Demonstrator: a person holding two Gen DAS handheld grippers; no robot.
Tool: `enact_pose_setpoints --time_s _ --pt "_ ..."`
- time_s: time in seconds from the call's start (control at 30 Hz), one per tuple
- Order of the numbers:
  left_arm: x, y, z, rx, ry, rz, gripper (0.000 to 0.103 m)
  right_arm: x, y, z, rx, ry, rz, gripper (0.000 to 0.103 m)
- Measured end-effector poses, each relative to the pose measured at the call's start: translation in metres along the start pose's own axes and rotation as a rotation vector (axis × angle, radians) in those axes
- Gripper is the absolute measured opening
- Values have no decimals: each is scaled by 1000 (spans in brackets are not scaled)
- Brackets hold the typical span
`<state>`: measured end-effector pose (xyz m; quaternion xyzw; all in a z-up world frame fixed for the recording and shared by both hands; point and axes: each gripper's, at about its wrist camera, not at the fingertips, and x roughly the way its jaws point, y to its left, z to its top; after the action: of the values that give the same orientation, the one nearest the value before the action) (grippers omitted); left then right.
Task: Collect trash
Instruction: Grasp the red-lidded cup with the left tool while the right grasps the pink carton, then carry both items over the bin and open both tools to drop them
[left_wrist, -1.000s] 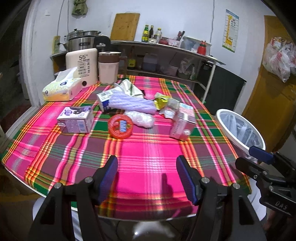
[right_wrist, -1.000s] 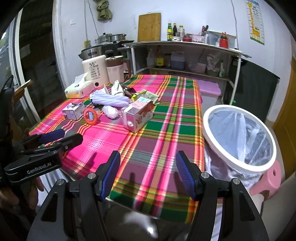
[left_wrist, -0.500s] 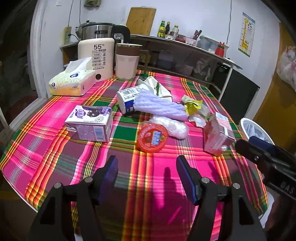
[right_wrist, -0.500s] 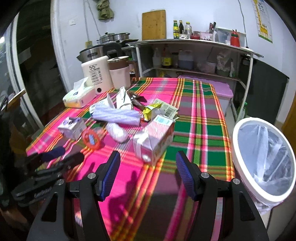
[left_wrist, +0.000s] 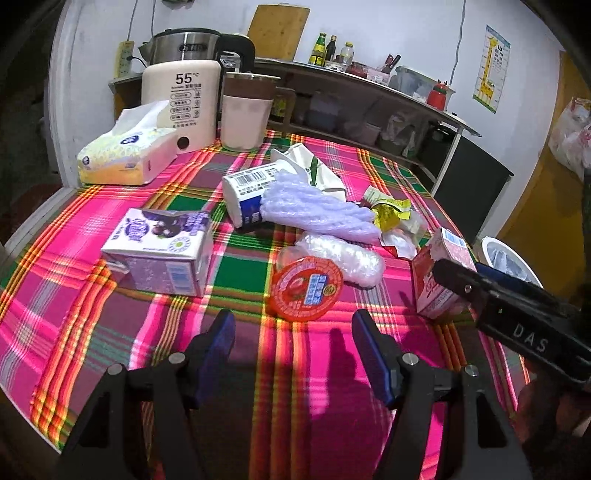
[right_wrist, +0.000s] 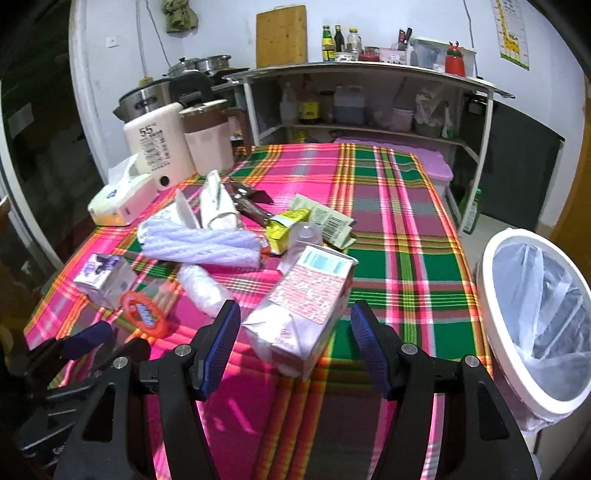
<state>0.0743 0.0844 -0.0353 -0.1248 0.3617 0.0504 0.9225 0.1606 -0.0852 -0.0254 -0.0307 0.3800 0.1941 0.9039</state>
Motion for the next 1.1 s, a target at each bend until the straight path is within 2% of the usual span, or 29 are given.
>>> enact_pose_setpoints --time_s 0.1,0.17,0.23,0.47,0.6,0.9,1.1 --pt "6 -3 5 -3 3 -6 68 1 -7 -1 22 23 -10 61" --pt "9 -4 8 -6 3 -5 68 1 -12 -2 33 21 -7 45" --pt "13 -4 11 -16 7 1 68 0 -17 -3 40 17 -16 39" --pt "23 -3 18 -38 16 47 67 -3 -29 -4 58 7 -7 39" --pt "26 -7 18 -16 28 61 47 -7 -33 -6 58 4 8 39" --pt "11 -19 14 20 0 57 47 -28 -47 -14 69 -29 36 39" --pt "-10 -42 18 62 -31 8 47 -53 -70 -21 105 -66 22 39"
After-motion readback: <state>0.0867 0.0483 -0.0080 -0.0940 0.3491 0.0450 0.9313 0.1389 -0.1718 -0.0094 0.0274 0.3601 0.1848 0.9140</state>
